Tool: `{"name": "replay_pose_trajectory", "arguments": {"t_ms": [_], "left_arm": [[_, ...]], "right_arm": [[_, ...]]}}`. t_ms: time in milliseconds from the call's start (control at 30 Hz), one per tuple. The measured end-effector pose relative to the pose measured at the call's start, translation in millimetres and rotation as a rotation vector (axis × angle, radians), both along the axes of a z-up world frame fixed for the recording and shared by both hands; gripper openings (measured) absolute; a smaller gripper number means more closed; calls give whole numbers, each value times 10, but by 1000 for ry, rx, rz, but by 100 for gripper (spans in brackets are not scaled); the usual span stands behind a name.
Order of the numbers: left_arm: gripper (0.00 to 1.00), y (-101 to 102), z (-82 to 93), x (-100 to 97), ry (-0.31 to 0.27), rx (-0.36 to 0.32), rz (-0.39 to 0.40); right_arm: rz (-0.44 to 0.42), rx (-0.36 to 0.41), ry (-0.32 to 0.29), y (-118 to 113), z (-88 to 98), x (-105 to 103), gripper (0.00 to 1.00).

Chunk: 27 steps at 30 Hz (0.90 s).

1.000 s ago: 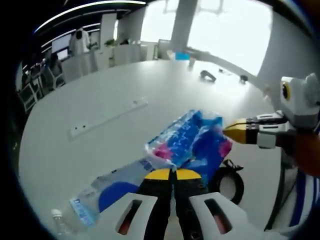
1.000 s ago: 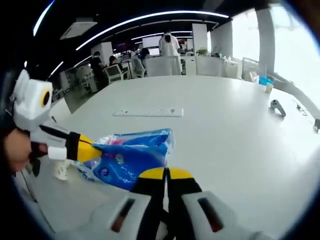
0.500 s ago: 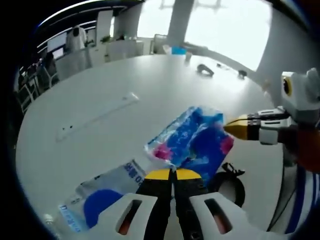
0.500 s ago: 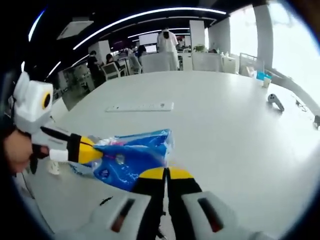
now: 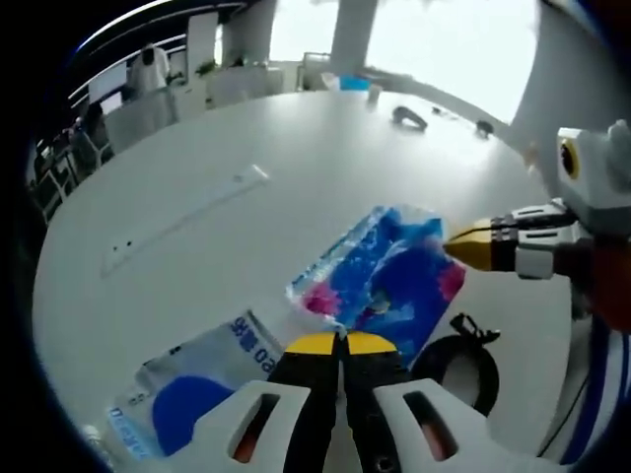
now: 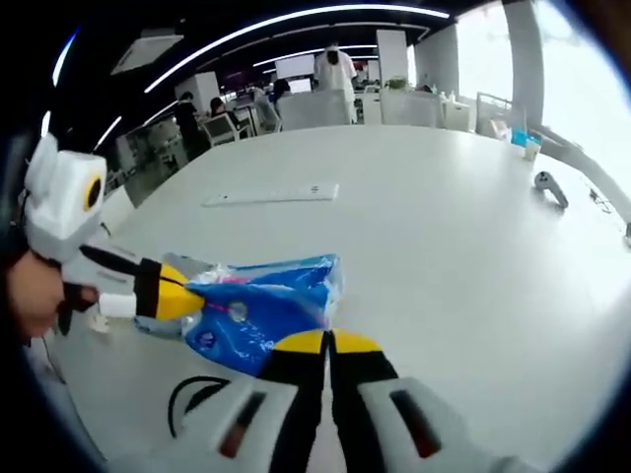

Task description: Arrange the tabletop items into an orderly group along one side of the table until the central work area is clear of visible clutter.

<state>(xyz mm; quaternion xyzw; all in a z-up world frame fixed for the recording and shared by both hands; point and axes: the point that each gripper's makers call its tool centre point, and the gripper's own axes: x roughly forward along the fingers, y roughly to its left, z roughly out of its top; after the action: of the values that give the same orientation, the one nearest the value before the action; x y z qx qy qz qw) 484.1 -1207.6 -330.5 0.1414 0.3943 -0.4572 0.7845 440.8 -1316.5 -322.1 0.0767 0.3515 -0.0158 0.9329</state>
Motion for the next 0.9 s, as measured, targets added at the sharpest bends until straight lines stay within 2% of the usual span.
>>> {"name": "replay_pose_trajectory", "arguments": {"t_ms": [367,900], "left_arm": [[0,-89,-97,-23,-10,31,-29],[0,-74,-154,-43,-5,48,-44]], "right_arm": [[-10,9,19,-74,-108,-52,0],[-9,13,36,-55,-185,-78,0]]}}
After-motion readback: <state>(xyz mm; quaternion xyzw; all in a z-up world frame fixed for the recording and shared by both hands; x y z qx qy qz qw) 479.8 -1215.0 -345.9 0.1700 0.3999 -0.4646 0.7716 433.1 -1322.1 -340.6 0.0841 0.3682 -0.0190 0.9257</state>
